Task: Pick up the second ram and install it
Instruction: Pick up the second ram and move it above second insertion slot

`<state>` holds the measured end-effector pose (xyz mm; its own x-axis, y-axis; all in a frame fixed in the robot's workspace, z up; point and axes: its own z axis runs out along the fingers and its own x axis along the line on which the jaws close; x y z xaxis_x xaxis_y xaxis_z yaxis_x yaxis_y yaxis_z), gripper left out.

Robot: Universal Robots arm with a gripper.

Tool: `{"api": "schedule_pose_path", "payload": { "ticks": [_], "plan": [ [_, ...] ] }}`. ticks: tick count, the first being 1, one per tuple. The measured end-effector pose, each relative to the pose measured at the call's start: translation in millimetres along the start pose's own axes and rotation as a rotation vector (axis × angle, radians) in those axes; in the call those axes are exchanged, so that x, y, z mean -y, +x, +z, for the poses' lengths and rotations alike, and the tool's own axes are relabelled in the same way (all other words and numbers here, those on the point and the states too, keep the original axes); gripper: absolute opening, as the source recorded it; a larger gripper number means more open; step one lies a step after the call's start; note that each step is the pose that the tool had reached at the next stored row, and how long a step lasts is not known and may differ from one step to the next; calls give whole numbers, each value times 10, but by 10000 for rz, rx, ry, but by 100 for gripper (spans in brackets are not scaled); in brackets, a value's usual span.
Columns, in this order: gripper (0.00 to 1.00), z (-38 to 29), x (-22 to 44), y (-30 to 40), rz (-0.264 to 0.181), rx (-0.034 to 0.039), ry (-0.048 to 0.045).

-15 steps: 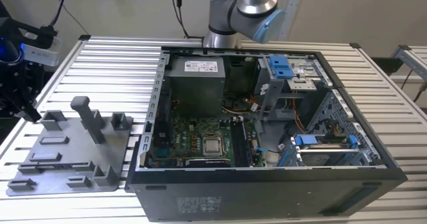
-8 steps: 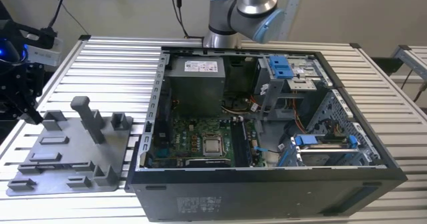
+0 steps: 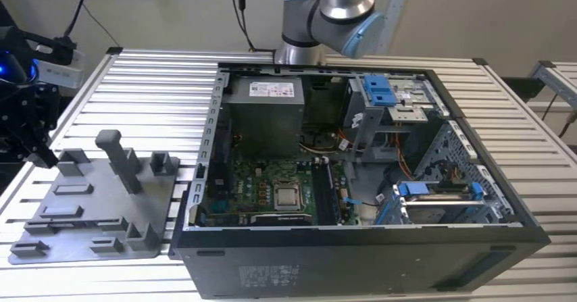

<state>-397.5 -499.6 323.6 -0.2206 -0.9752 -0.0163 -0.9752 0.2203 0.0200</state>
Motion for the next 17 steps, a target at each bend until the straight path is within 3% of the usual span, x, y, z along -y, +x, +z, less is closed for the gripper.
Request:
{"api": "schedule_pose_path", "payload": {
  "ticks": [1,3,6,7,10,14,17],
  "plan": [
    [18,0,0,0,-29,-1,0],
    [30,0,0,0,-88,-3,-2],
    [36,0,0,0,-174,-5,-3],
    [42,0,0,0,-204,-5,-3],
    [42,12,0,-3,-238,-27,3],
    [42,77,-9,-6,-477,-25,38],
    [42,116,-23,-4,-652,-12,132]
  ]
}}
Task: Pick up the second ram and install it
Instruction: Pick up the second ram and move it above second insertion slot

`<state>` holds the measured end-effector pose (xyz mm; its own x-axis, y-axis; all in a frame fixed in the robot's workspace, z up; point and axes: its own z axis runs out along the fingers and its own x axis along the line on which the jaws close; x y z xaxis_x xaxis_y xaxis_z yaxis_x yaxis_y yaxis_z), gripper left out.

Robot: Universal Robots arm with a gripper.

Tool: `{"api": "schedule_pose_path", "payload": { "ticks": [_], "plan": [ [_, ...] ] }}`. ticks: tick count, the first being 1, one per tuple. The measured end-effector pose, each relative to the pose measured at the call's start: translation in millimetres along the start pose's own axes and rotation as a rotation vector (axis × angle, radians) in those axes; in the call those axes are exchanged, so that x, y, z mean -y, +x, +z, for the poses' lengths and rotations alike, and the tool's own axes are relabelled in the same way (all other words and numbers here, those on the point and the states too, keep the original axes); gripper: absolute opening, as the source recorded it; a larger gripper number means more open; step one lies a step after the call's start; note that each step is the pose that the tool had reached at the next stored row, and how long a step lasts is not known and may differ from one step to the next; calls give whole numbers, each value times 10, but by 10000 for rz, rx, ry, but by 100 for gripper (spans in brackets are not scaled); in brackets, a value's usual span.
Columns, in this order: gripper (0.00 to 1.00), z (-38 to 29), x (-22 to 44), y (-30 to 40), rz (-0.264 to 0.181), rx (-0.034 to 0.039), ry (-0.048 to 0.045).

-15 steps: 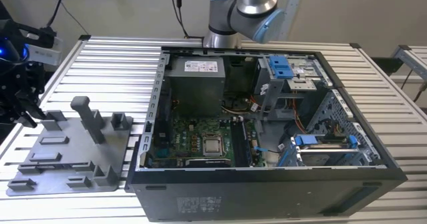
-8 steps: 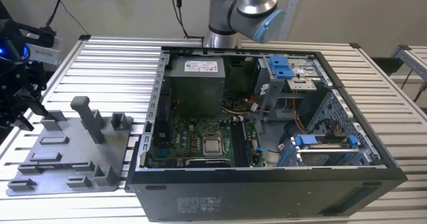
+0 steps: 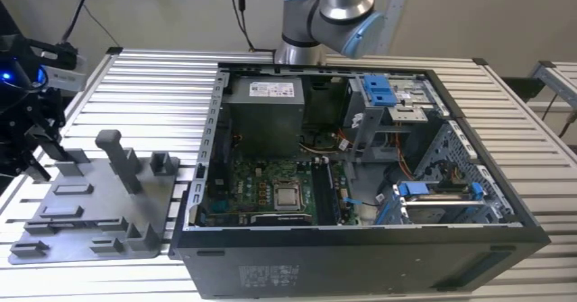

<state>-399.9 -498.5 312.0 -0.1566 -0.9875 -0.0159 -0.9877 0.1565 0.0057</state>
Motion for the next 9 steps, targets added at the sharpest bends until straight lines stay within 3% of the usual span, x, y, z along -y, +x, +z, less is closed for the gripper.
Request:
{"api": "schedule_pose_path", "payload": {
  "ticks": [4,9],
  "plan": [
    [42,41,-59,10,-70,43,257],
    [42,113,-94,17,-304,48,272]
  ]
}}
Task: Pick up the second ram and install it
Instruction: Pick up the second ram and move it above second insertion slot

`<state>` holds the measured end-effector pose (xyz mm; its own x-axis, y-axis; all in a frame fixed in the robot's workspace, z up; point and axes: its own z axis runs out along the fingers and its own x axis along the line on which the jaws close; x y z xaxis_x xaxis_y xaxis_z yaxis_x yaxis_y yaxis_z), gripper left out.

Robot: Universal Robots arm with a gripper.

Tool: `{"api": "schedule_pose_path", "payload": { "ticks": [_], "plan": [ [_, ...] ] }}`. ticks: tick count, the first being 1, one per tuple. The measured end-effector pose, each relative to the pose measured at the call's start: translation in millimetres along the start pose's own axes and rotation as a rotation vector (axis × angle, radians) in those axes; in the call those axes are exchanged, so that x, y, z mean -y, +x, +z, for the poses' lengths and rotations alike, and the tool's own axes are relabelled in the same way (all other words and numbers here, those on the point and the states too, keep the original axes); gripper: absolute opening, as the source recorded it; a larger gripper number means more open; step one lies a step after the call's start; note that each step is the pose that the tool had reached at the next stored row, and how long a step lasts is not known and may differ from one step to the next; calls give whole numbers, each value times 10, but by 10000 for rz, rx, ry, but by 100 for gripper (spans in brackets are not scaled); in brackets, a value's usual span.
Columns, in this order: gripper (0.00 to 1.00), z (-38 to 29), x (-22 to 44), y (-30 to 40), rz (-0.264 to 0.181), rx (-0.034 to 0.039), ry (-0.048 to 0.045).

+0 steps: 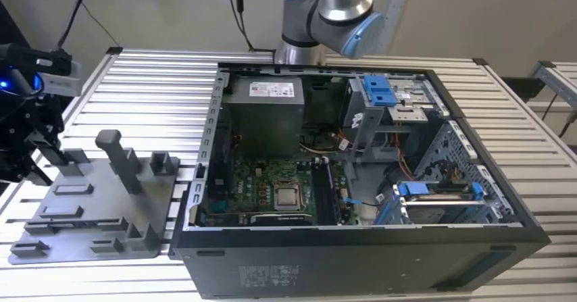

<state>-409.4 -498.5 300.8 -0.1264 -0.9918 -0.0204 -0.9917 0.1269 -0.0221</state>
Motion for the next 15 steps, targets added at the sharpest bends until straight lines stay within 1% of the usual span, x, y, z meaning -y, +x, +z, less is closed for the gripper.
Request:
{"api": "schedule_pose_path", "payload": {
  "ticks": [1,2,8,15],
  "plan": [
    [42,32,-3,0,-191,5,-3],
    [42,50,-5,1,-251,5,-5],
    [42,158,-27,6,-412,10,-8],
    [42,260,-31,8,-957,20,-31]
  ]
}}
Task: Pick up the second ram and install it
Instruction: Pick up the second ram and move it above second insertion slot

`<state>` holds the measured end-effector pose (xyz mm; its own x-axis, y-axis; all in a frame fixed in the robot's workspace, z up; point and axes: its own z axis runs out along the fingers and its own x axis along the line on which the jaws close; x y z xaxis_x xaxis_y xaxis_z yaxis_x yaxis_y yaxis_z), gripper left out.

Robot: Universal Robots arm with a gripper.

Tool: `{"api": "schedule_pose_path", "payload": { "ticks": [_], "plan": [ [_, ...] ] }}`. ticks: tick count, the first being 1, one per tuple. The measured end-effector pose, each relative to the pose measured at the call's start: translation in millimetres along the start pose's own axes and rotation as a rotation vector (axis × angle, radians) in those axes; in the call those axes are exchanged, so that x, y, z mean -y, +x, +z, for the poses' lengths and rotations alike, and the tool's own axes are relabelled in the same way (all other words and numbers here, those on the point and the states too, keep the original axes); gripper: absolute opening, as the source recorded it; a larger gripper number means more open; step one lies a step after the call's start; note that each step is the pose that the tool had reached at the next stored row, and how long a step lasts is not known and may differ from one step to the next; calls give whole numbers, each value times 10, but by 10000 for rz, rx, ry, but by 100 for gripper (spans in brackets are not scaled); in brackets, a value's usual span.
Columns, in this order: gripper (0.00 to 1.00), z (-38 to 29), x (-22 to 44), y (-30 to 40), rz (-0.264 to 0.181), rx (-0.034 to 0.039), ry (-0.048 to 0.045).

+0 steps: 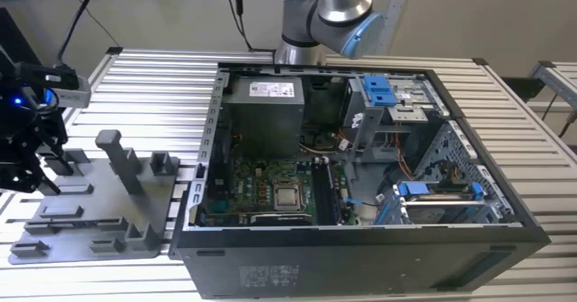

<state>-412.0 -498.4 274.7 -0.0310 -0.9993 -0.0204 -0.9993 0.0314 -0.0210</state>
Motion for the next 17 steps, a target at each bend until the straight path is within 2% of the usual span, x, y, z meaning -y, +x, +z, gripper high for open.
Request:
{"api": "schedule_pose_path", "payload": {
  "ticks": [2,5,6,17],
  "plan": [
    [42,21,0,1,-85,1,-33],
    [42,35,-1,2,-248,-22,-173],
    [42,50,-3,2,-272,-21,-189],
    [42,247,-21,22,-274,-22,-204]
  ]
}}
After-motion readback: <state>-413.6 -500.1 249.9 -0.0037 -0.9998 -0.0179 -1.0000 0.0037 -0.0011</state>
